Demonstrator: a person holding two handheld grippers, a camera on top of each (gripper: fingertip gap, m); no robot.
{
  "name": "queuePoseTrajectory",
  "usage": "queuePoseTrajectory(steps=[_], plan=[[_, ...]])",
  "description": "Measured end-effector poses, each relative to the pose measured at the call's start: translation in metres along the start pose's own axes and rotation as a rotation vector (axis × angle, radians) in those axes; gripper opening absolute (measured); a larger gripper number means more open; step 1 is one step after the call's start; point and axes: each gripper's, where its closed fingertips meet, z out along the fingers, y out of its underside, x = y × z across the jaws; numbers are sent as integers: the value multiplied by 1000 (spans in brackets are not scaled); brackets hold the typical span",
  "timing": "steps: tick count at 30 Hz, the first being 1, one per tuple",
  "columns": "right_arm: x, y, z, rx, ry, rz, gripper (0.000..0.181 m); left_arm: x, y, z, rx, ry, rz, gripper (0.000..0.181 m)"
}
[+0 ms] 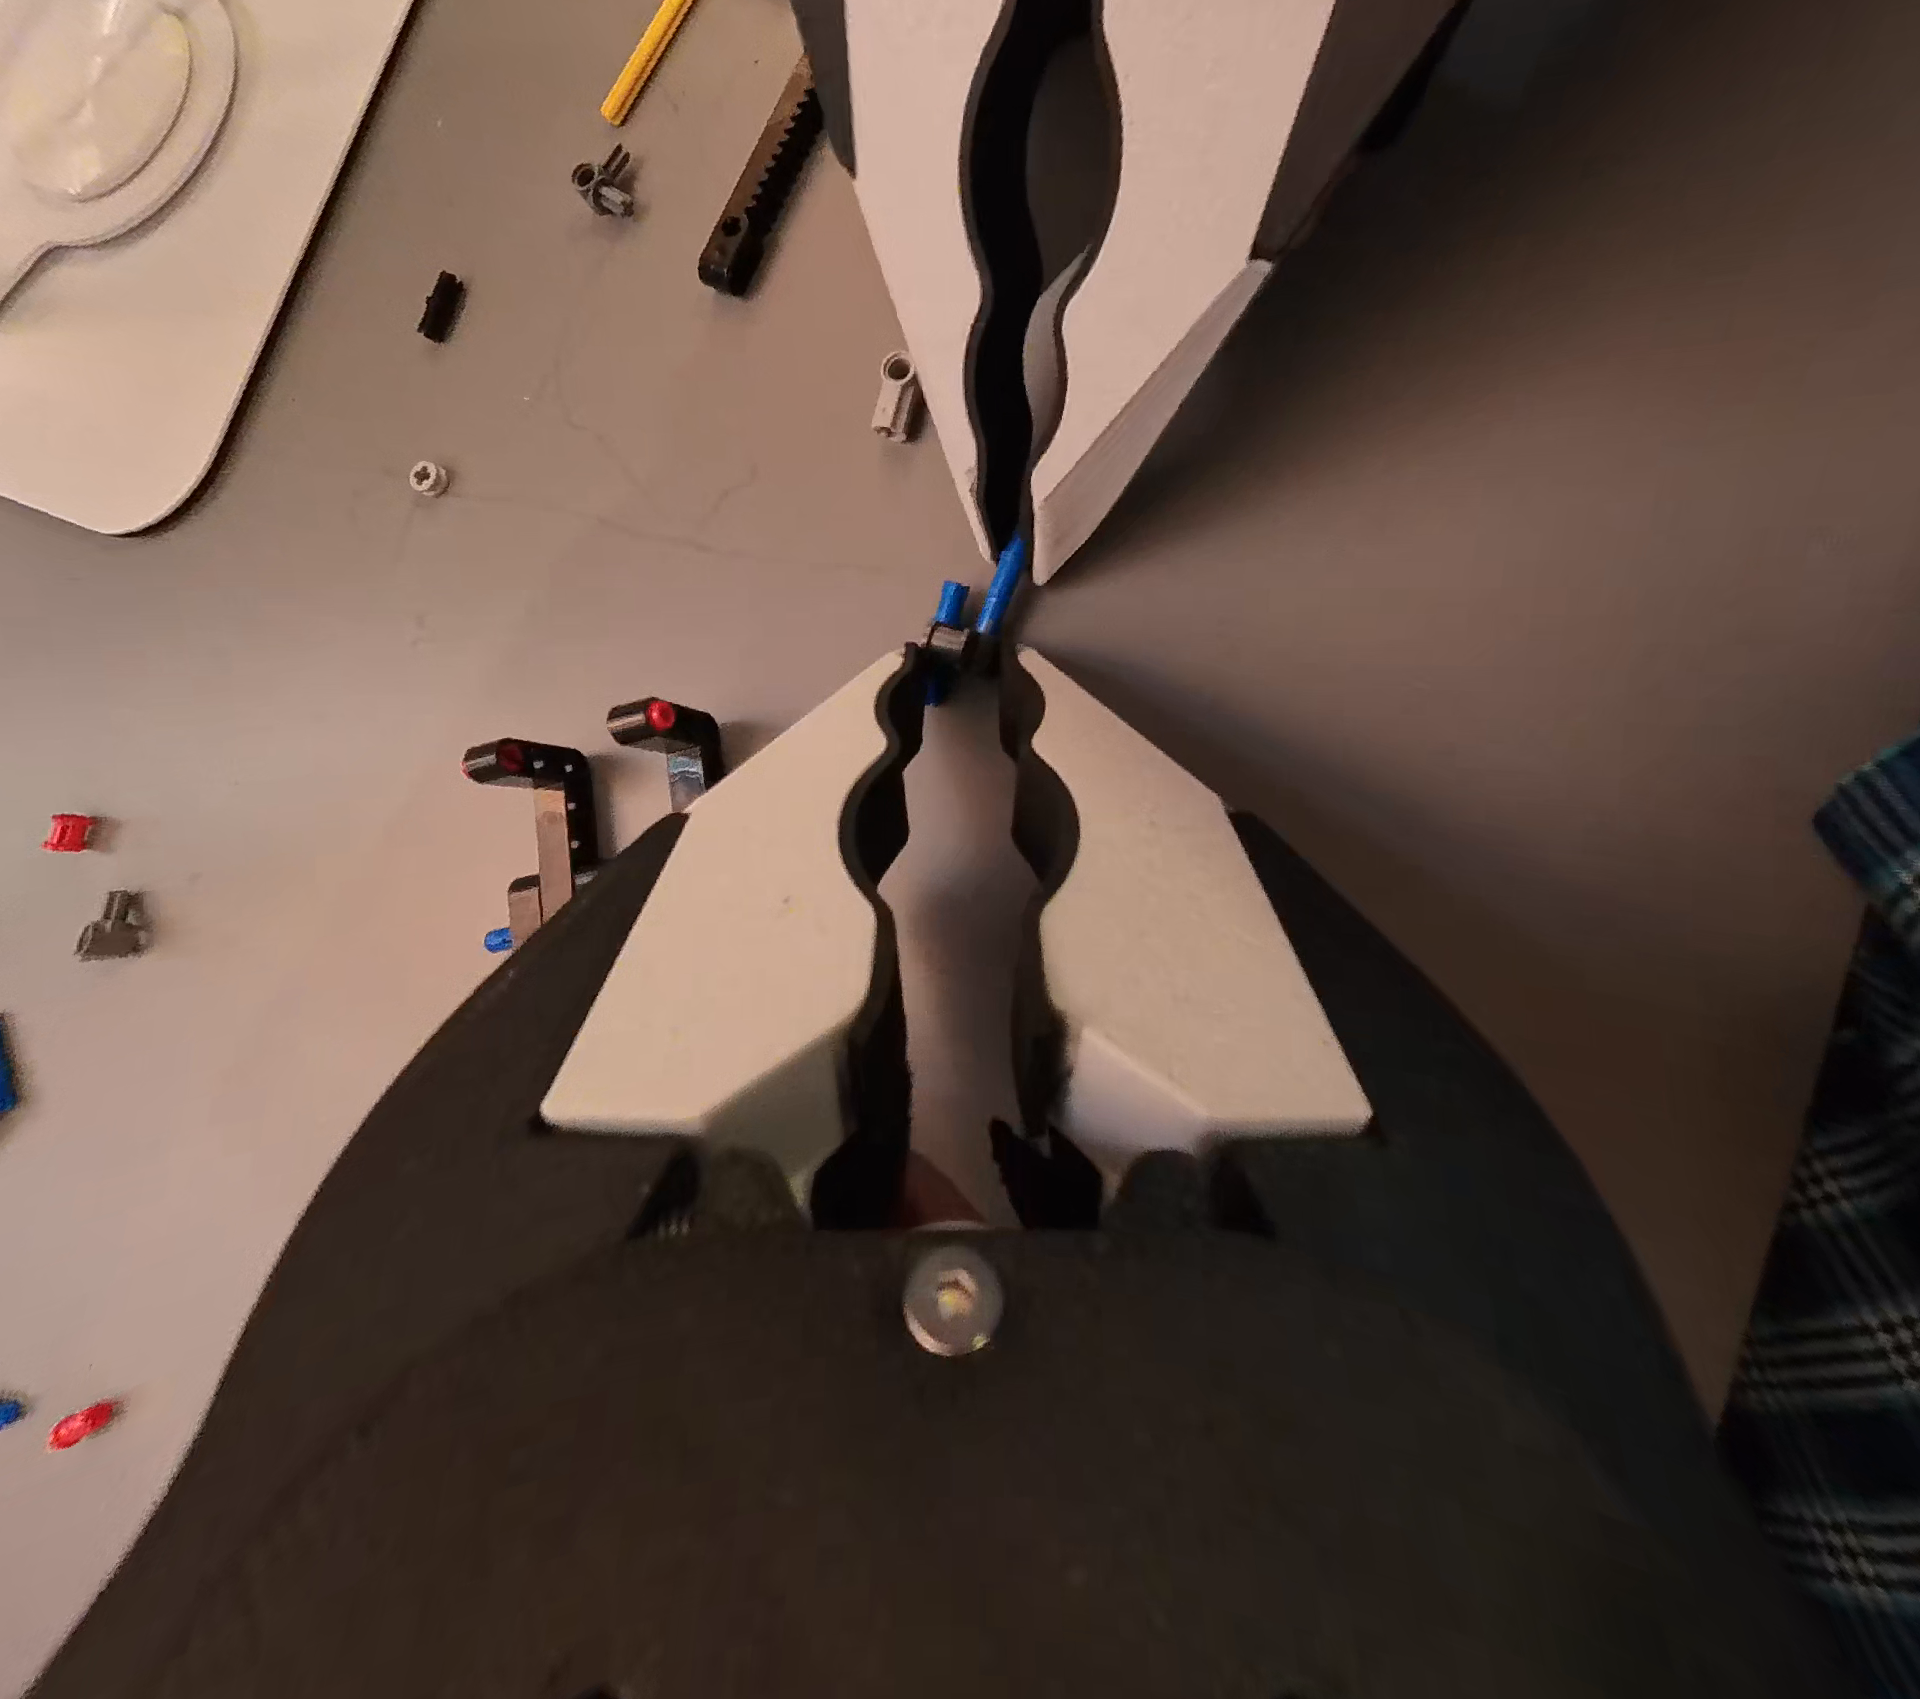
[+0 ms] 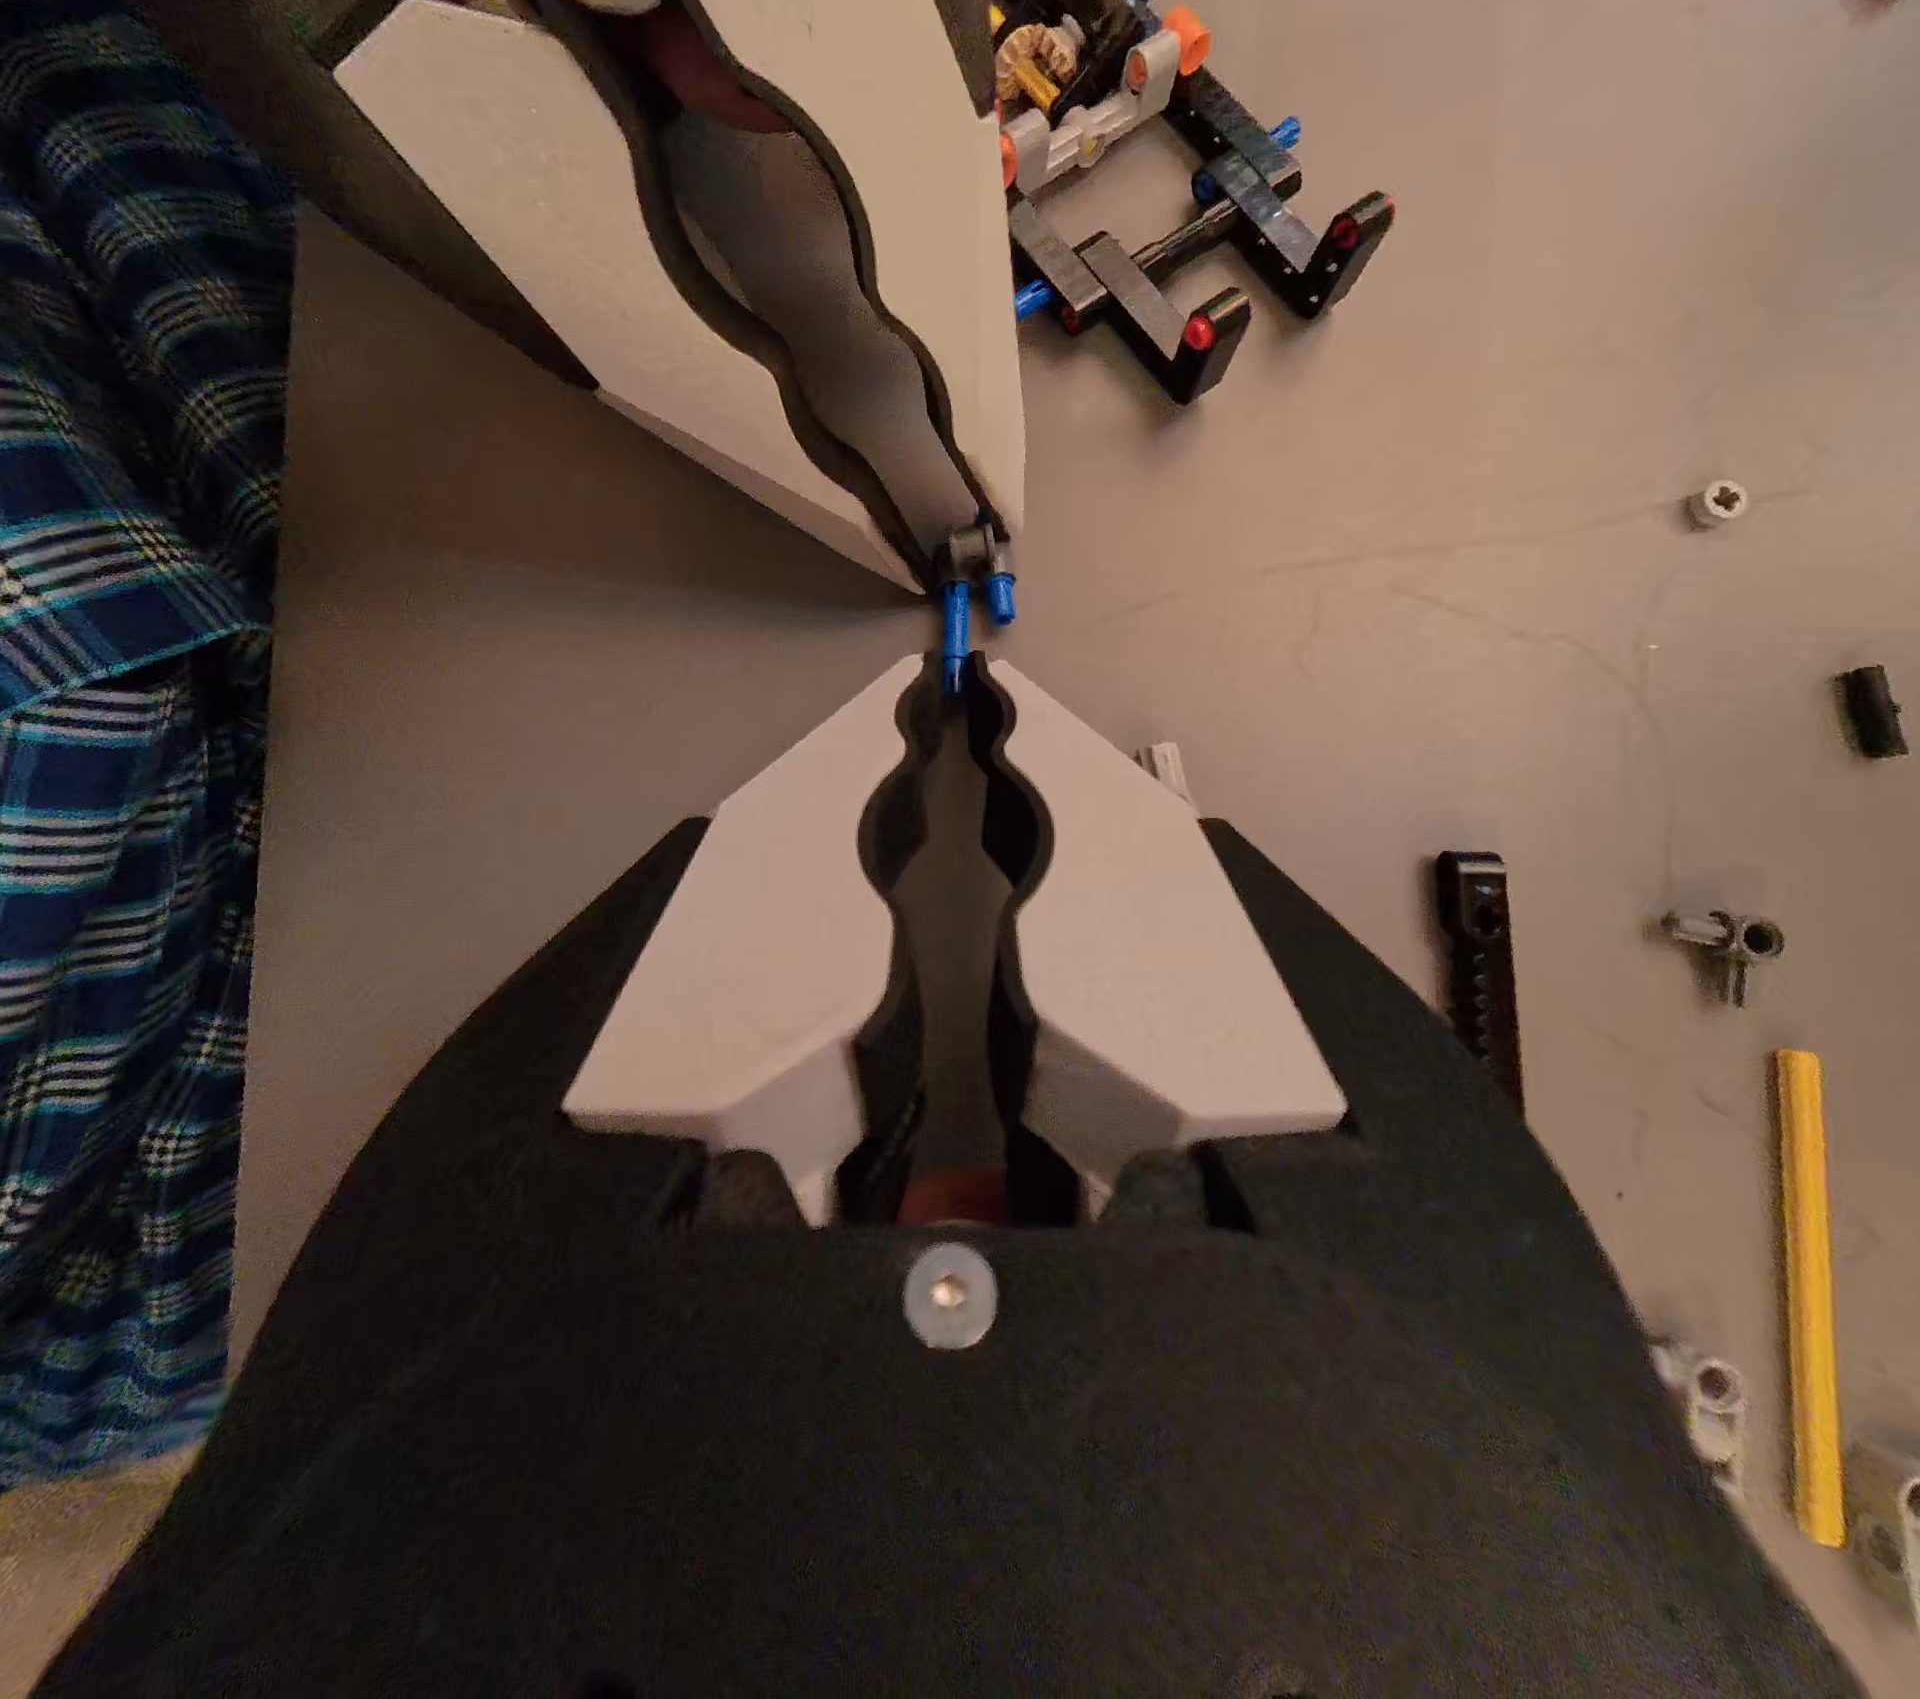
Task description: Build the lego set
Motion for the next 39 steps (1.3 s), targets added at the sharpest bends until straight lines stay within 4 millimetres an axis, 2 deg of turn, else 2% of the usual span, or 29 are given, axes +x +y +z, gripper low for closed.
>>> queuePoseTrajectory(steps=[6, 22, 31, 37, 39], plan=[[-1, 1, 0, -89, -42, -60, 1, 1, 0, 0, 15, -3, -19, 13], [-8, -1, 3, -84, -192, -257, 1, 9, 0, -3, 59, -45, -63, 13], [-8, -3, 3, -21, -195, -144, 1, 9, 0, -4, 58, -65, -42, 13], [-8, -1, 1, 18, -105, -74, 7, 10, 0, -4, 62, -77, -20, 13], [-7, 1, -1, 17, -70, -86, 3, 10, 0, -4, 62, -72, -22, 13]])
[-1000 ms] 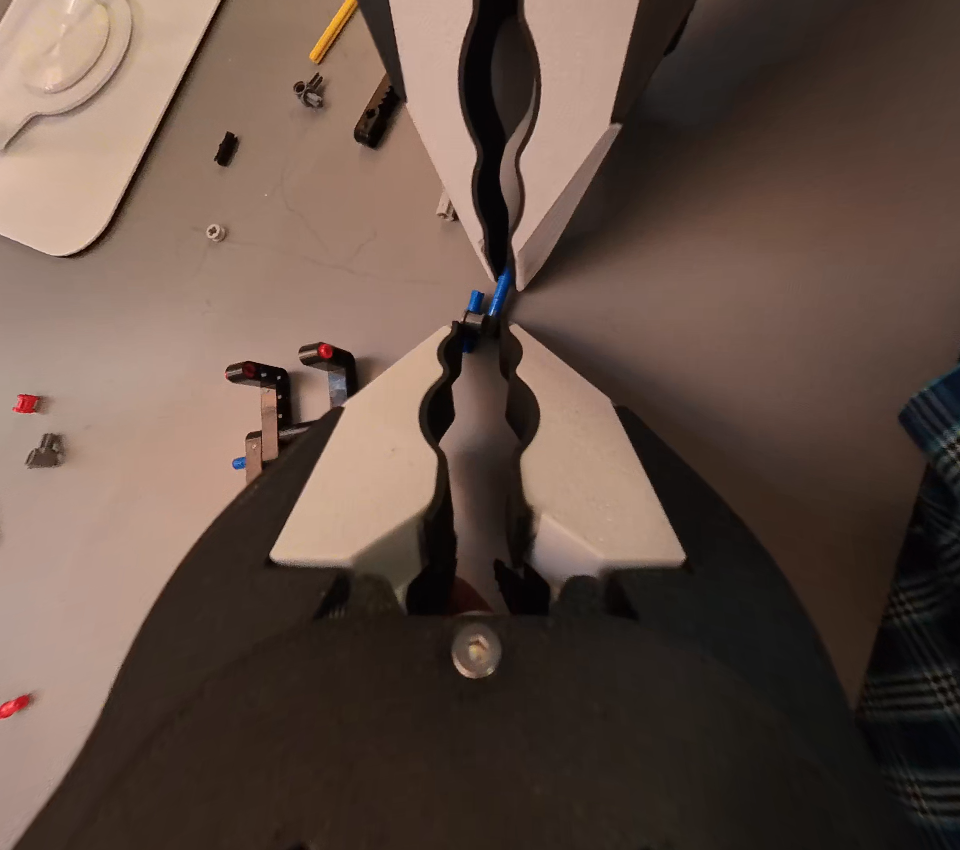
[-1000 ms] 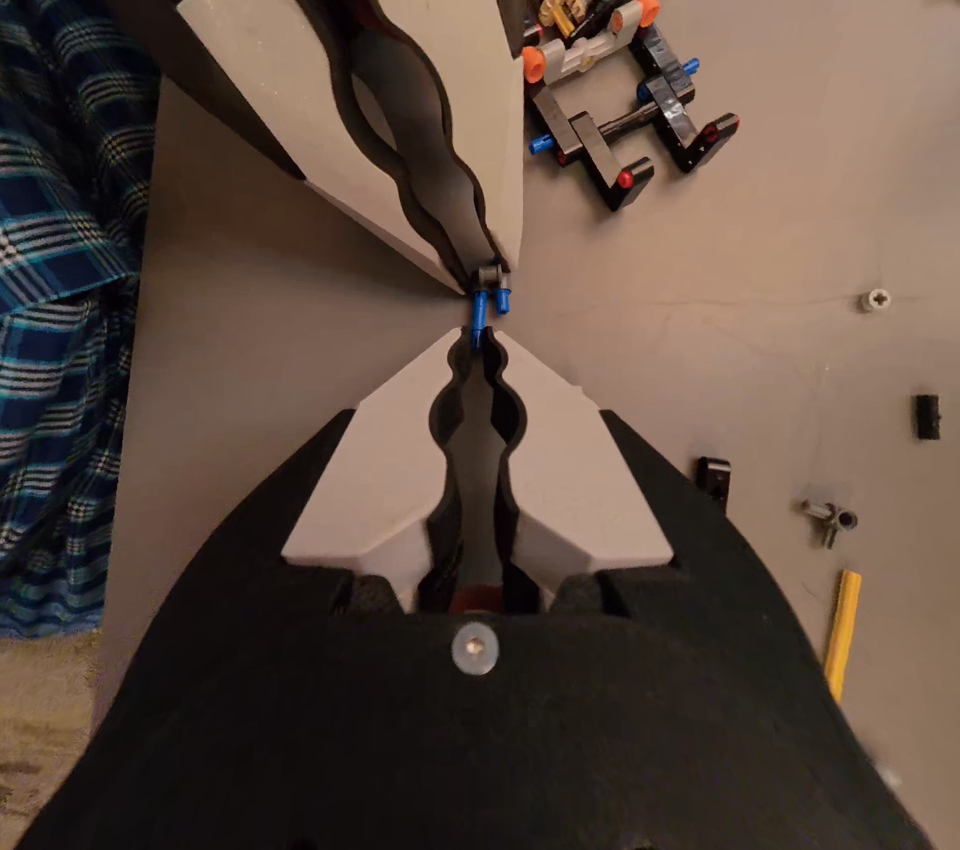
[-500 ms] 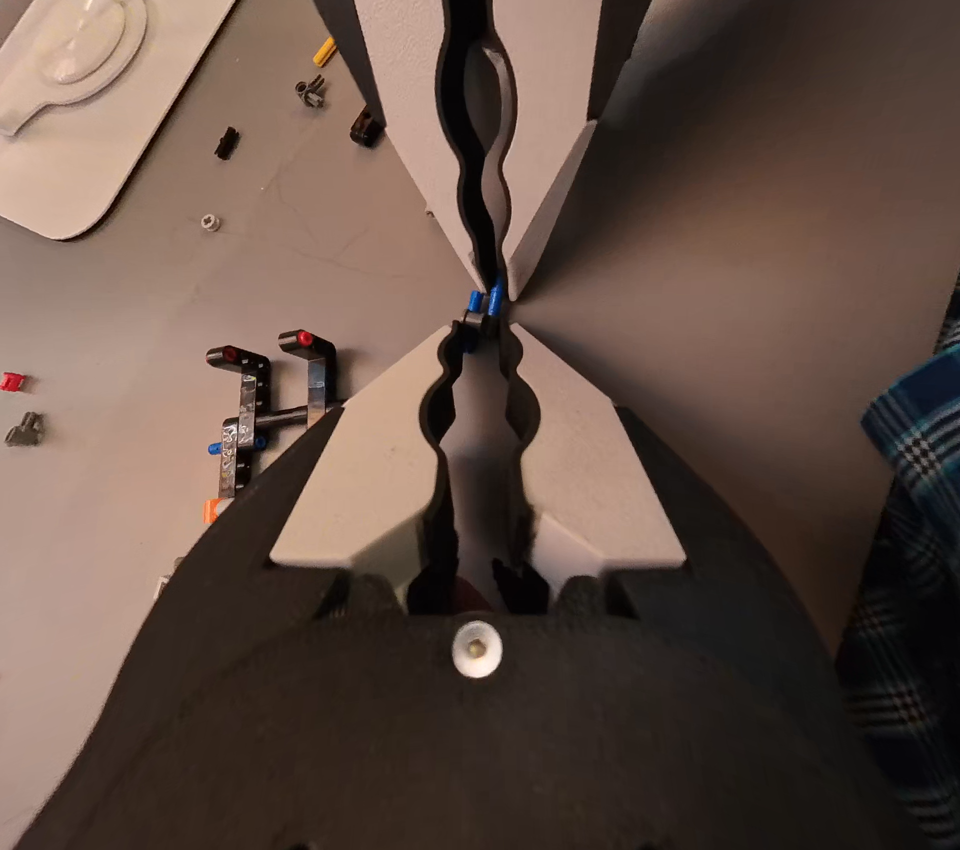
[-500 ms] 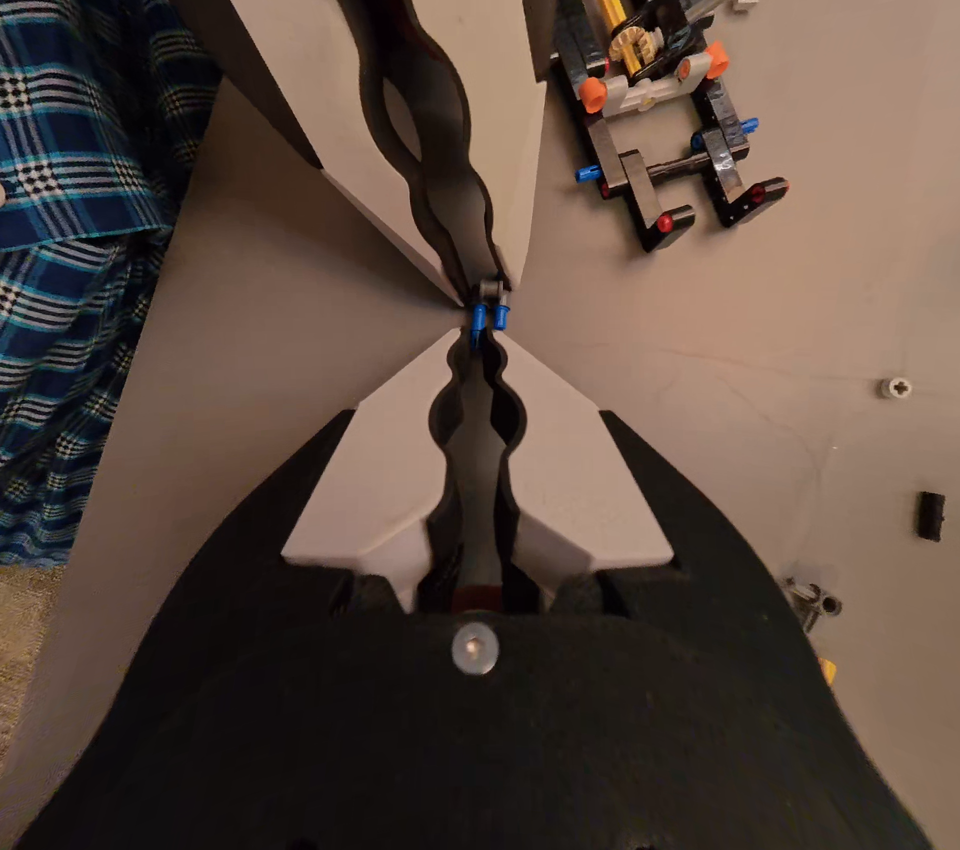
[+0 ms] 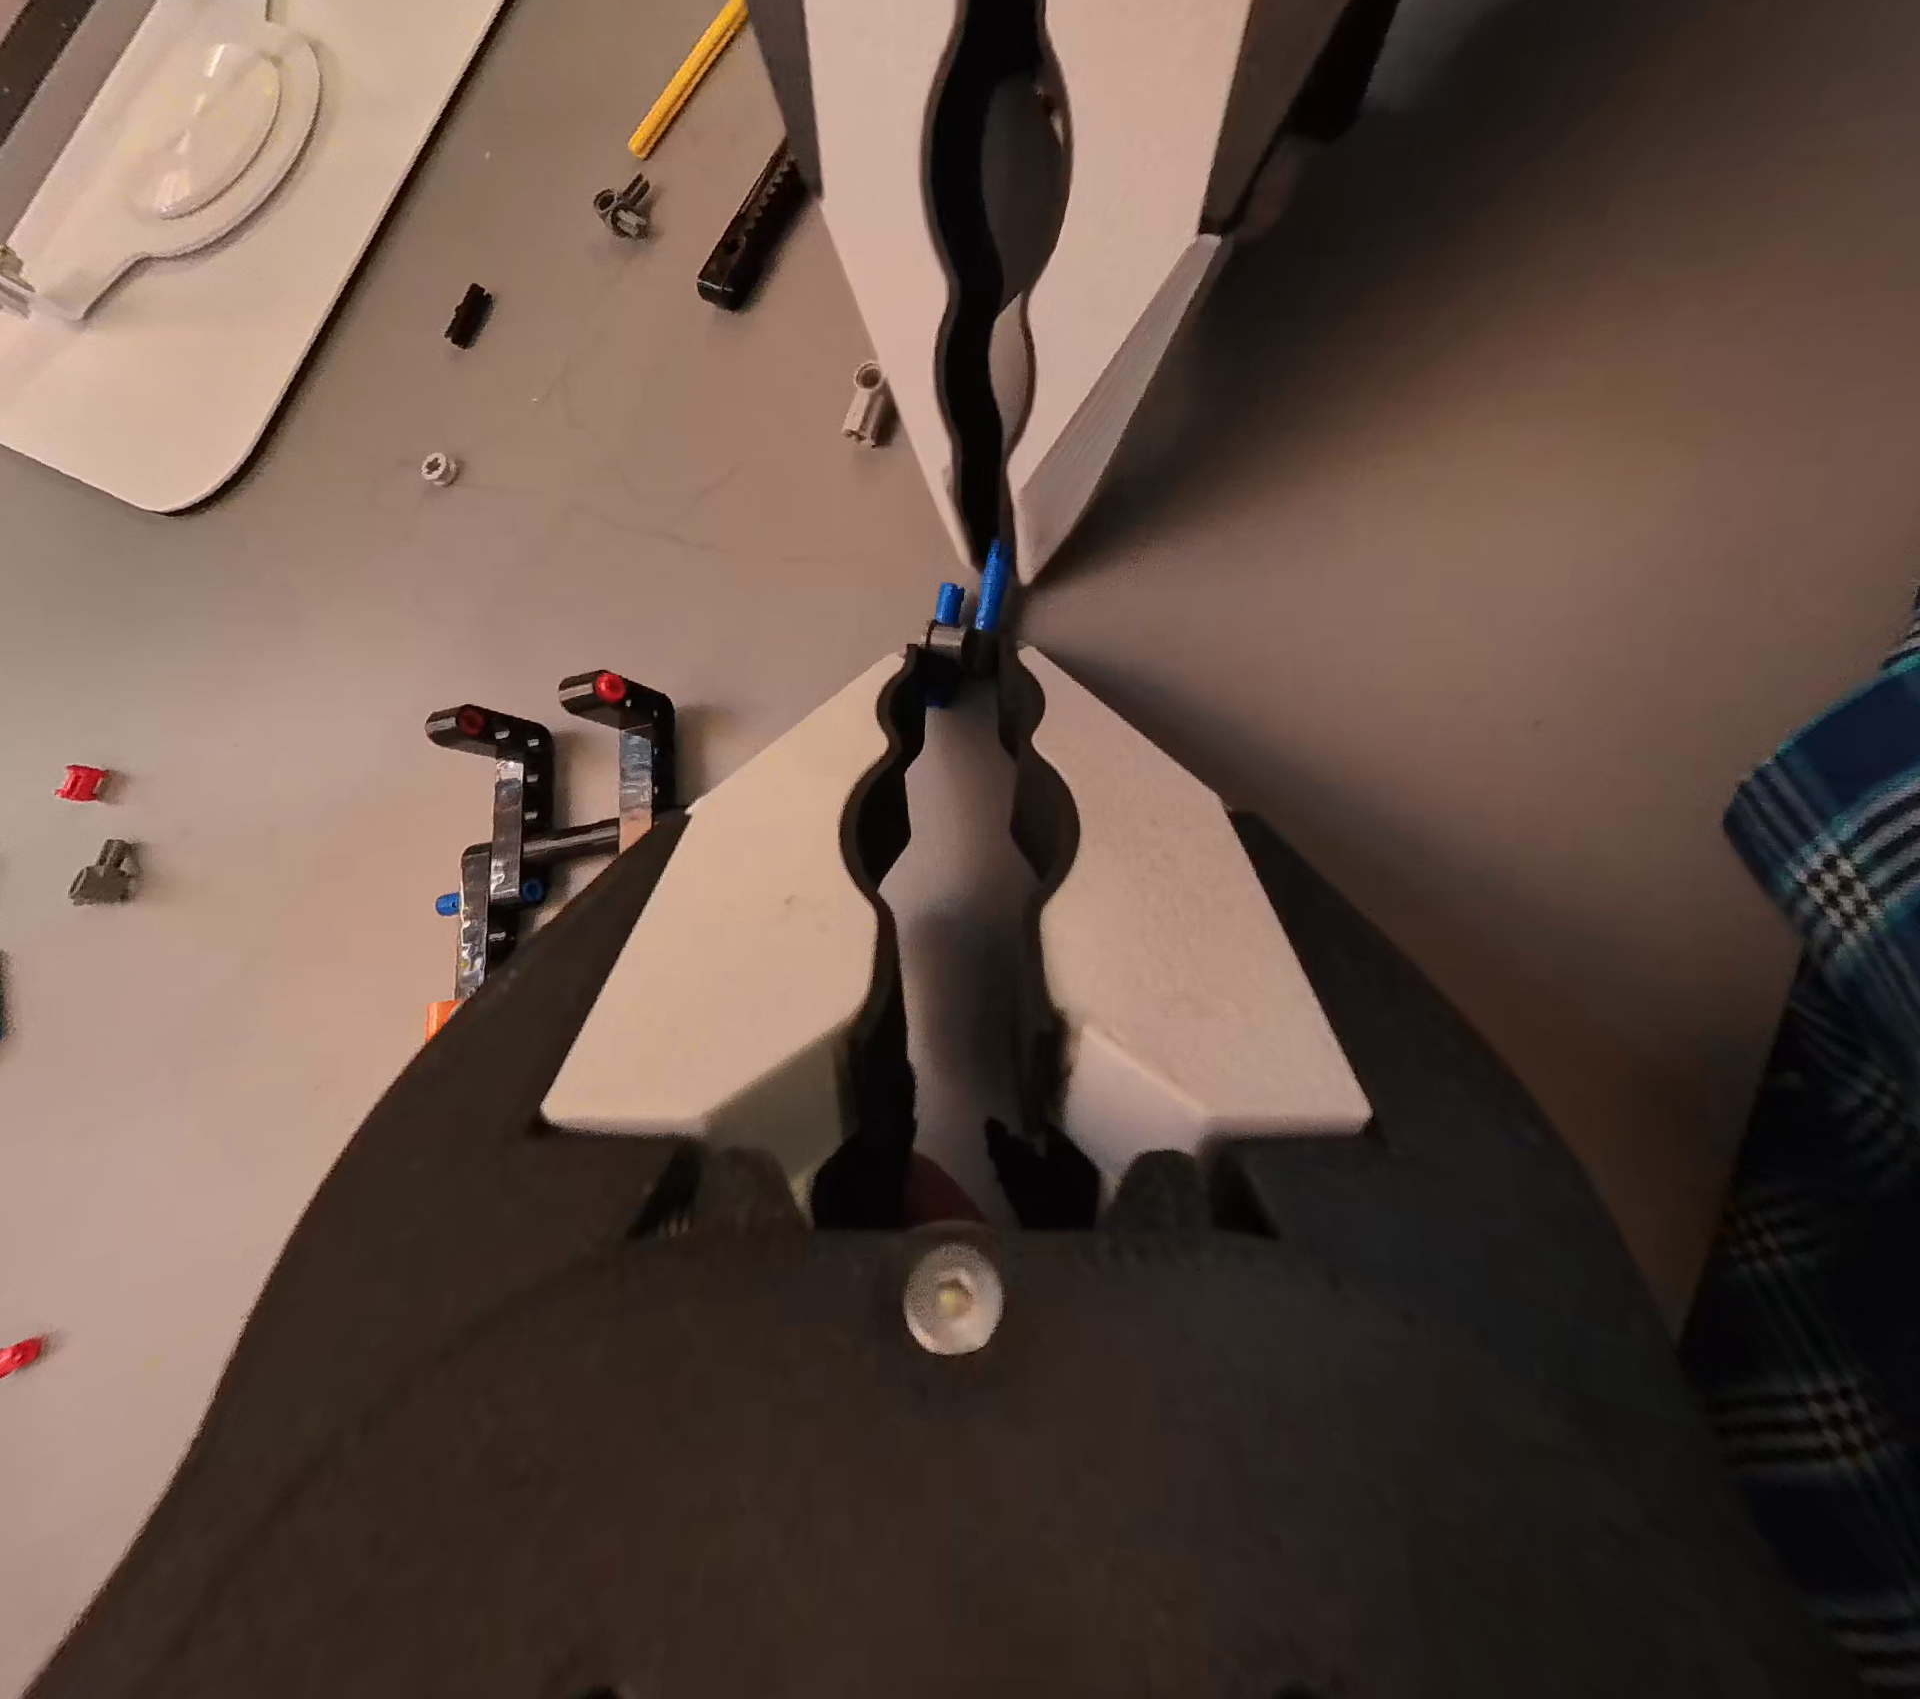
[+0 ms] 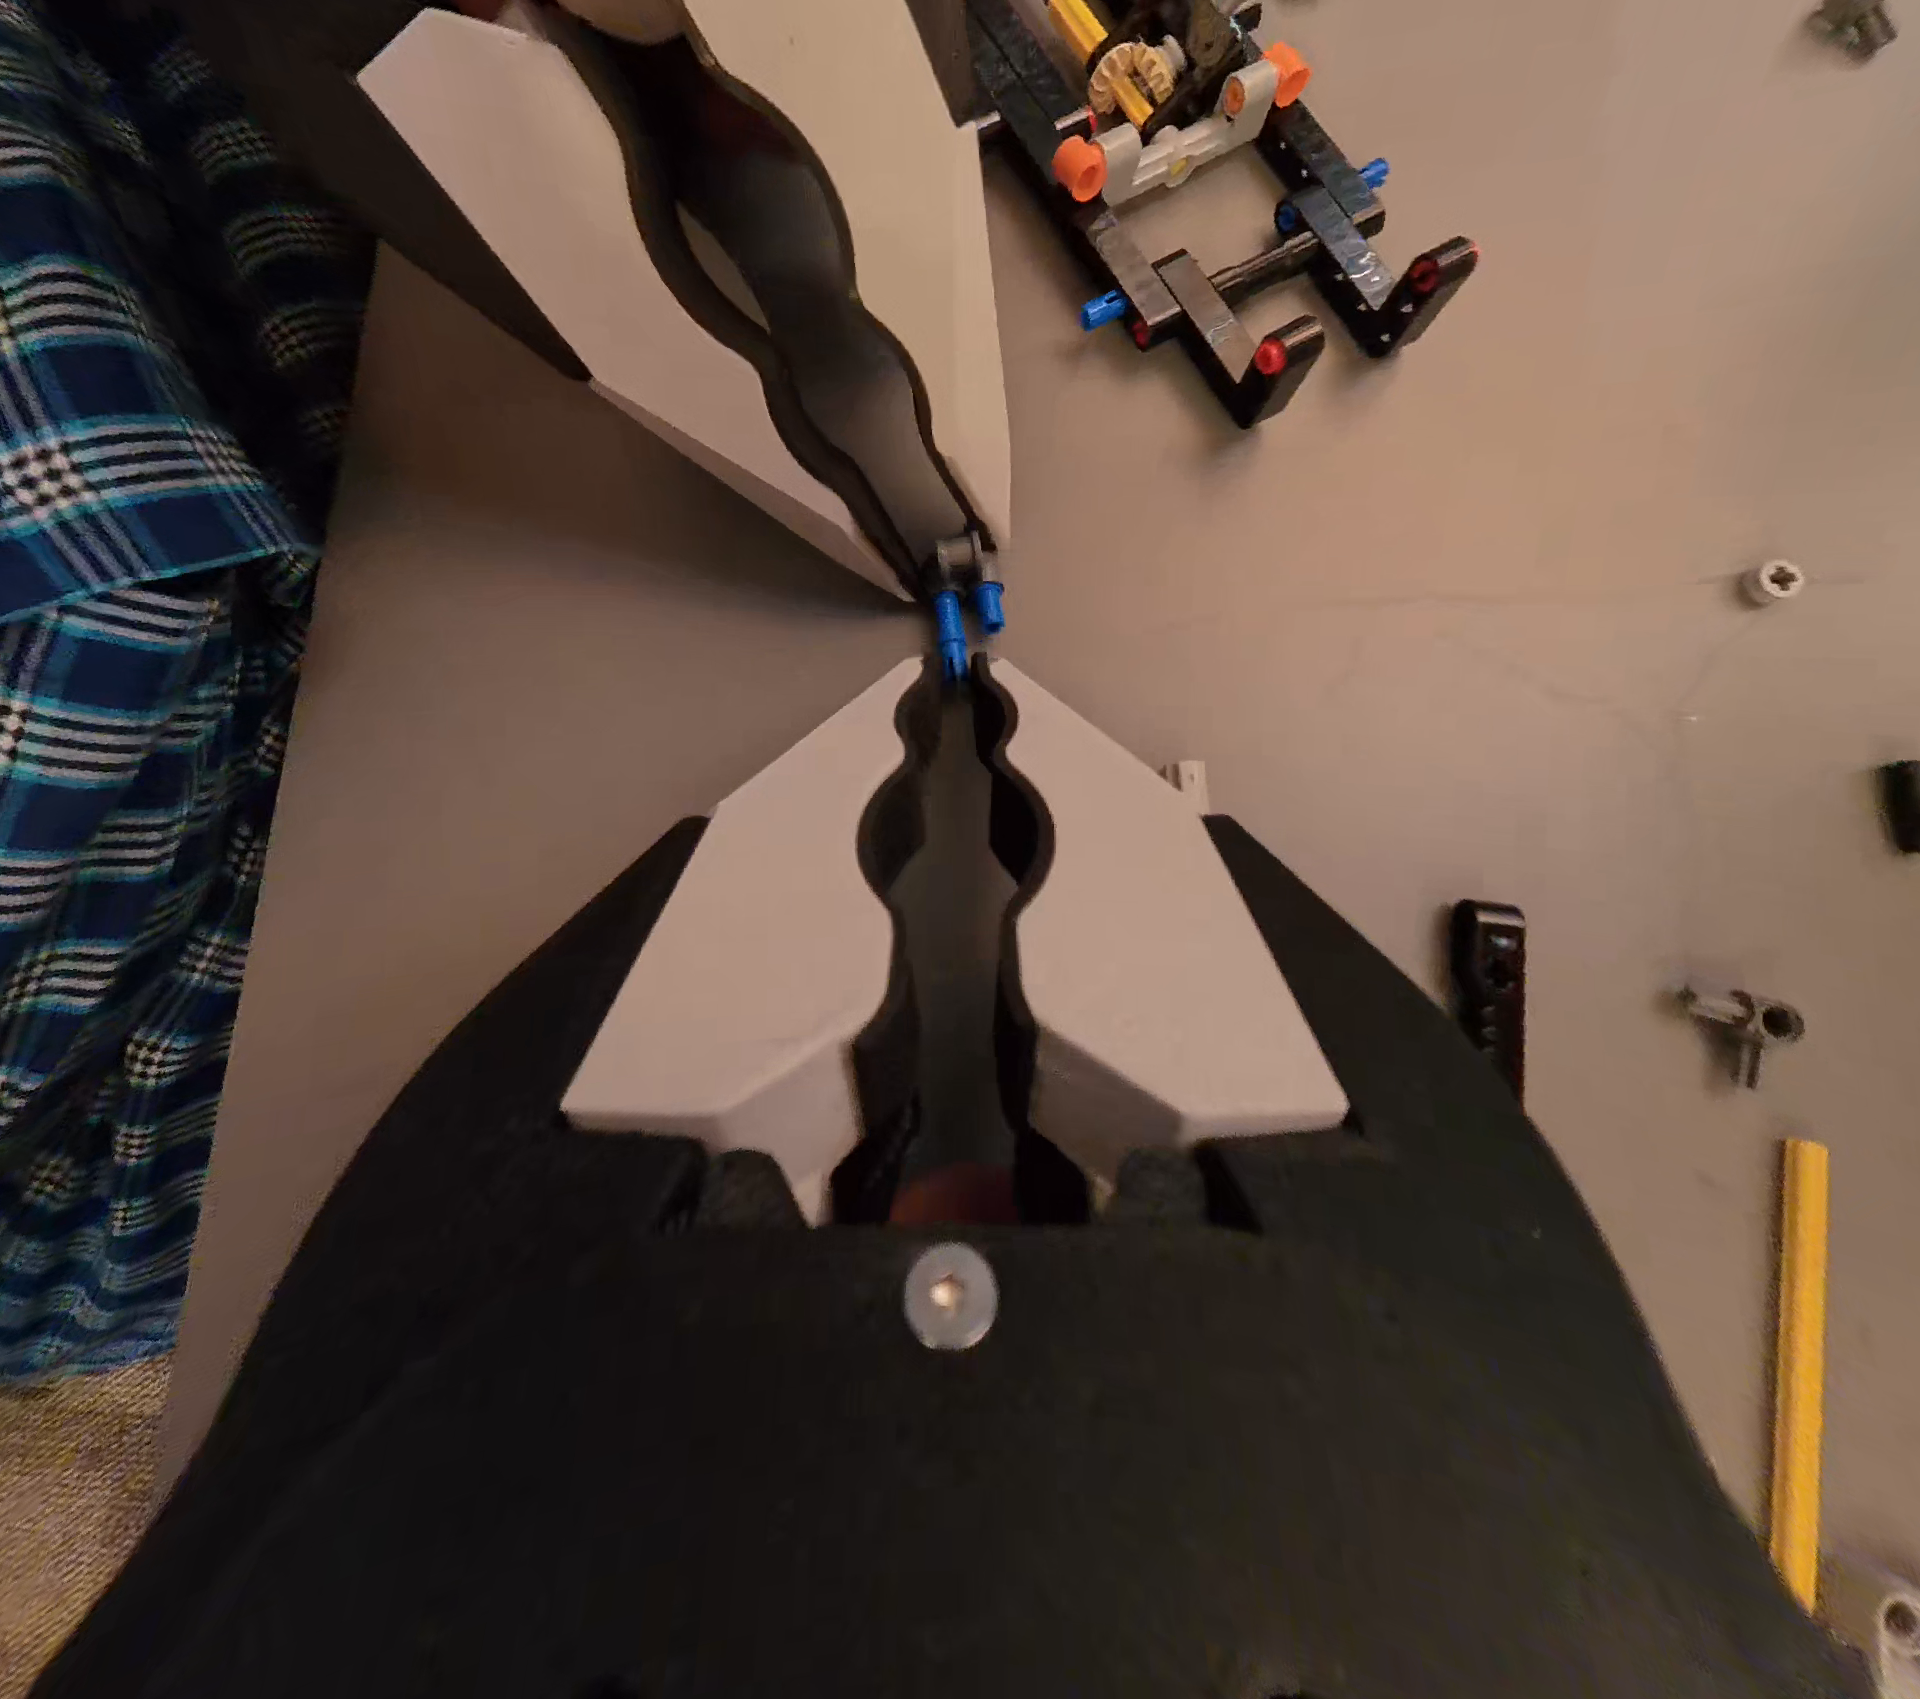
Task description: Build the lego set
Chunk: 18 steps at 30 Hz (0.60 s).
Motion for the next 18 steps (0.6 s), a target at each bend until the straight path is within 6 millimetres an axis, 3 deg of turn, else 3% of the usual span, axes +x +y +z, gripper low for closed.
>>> queuePoseTrajectory(steps=[18], plan=[[-1, -3, 4, 41, 29, -49, 0, 1, 0, 1, -5, -14, 17, 12]])
